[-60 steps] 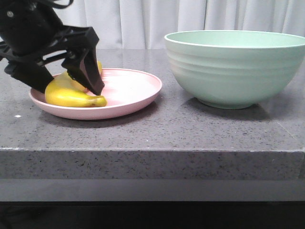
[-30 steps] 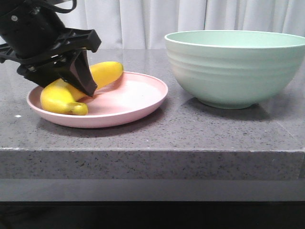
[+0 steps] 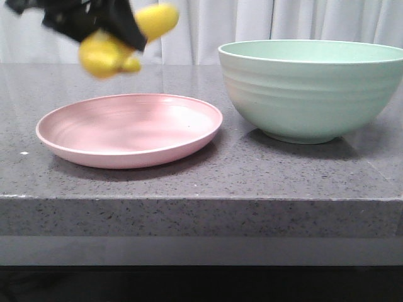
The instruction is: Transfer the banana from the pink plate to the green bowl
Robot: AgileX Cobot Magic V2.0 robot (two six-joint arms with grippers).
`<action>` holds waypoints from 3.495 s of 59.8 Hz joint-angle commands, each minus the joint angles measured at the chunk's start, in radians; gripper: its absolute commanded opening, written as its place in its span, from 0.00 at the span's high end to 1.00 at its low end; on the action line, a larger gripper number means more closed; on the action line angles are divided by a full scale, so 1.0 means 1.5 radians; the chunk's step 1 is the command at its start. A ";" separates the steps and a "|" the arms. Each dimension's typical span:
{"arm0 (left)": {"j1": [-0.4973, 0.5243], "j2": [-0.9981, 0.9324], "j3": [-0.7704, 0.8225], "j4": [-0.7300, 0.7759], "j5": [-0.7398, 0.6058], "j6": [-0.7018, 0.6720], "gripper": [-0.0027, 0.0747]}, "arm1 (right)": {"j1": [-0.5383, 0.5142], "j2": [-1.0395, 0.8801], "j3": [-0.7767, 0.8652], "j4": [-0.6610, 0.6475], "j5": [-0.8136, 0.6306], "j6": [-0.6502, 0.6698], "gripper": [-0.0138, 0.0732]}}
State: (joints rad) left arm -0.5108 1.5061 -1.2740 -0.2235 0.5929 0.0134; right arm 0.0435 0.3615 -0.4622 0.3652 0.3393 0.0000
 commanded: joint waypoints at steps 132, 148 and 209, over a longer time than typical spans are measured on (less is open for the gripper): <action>-0.244 -0.060 -0.061 -0.012 0.013 0.014 0.28 | 0.125 0.545 -0.397 0.627 0.022 -0.684 0.66; -0.244 -0.060 -0.061 -0.012 0.013 0.014 0.28 | 0.090 0.671 -0.438 0.499 -0.015 -0.698 0.66; -0.244 -0.060 -0.061 0.003 -0.003 0.014 0.41 | 0.089 0.674 -0.438 0.497 0.015 -0.698 0.29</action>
State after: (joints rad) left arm -0.8669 1.4504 -1.3277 -0.2159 0.6668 0.0322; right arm 0.1817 1.4621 -1.0859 1.0949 0.3610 -1.0325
